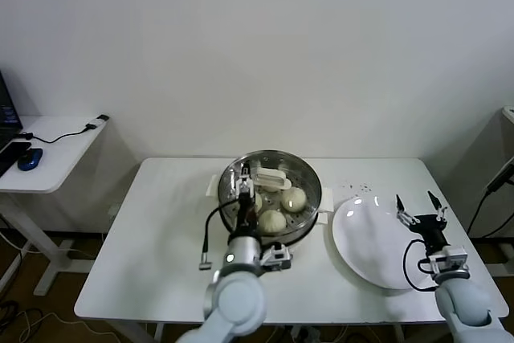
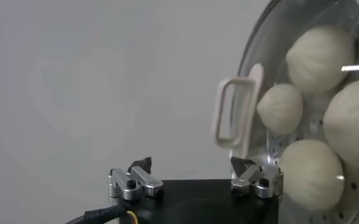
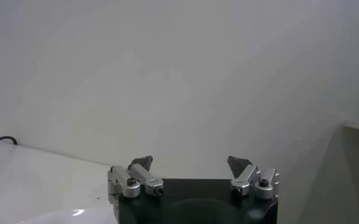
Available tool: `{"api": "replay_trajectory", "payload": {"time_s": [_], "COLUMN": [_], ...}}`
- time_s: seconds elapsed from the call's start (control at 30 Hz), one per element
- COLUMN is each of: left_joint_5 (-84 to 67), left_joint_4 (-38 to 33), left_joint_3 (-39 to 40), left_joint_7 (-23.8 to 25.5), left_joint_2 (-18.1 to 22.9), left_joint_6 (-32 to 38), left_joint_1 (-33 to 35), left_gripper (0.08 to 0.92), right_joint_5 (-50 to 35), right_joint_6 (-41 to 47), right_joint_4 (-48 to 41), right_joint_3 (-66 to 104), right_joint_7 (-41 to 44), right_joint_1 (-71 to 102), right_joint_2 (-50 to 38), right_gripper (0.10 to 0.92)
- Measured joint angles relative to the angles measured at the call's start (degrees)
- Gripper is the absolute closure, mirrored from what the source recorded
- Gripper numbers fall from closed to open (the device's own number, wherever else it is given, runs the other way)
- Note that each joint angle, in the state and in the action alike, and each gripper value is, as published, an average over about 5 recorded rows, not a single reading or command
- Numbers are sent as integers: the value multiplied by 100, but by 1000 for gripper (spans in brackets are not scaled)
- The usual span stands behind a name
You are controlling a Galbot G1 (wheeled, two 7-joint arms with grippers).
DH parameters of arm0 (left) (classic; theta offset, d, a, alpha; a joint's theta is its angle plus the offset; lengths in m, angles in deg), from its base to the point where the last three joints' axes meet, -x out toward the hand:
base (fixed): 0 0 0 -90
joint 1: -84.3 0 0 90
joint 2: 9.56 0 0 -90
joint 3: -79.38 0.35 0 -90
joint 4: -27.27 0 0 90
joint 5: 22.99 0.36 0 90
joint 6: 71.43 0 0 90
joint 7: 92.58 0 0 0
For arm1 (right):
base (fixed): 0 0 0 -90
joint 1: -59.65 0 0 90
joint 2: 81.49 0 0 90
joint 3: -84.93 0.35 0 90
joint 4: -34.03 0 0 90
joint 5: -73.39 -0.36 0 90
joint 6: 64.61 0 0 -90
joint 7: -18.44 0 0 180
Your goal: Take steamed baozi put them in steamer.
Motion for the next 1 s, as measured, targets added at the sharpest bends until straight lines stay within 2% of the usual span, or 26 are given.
{"api": "replay_trajectory", "payload": {"time_s": [0.27,0.5,0.6,0.77,1.0], "left_joint_5": [-1203,-3076,-4149,-6014,-7945], "left_joint_4": [-776,-1090,-1088,-911,-560], "left_joint_3": [-713,-2064,-2797,-3913,-4813], "left_joint_7": [-910,-1750,-1933,-2025,-1915], "left_joint_2": [-431,-451,-400,-255,25], "left_joint_6": [-2,169,603,1833,3306], "left_joint_1": [709,1514,1842,2334,2877], "left_gripper": [177,177,177,177,177], "right_joint_5": [50,16,-12,-43,-133], "right_joint_6": [292,548,631,740,829], "right_joint_4": [125,301,370,476,615], "right_joint_3": [74,160,178,185,188], "right_joint_7": [152,344,426,554,724], "right_joint_1": [71,160,210,283,399], "right_joint_2": [-5,60,84,136,175], "right_gripper": [203,203,203,203,203]}}
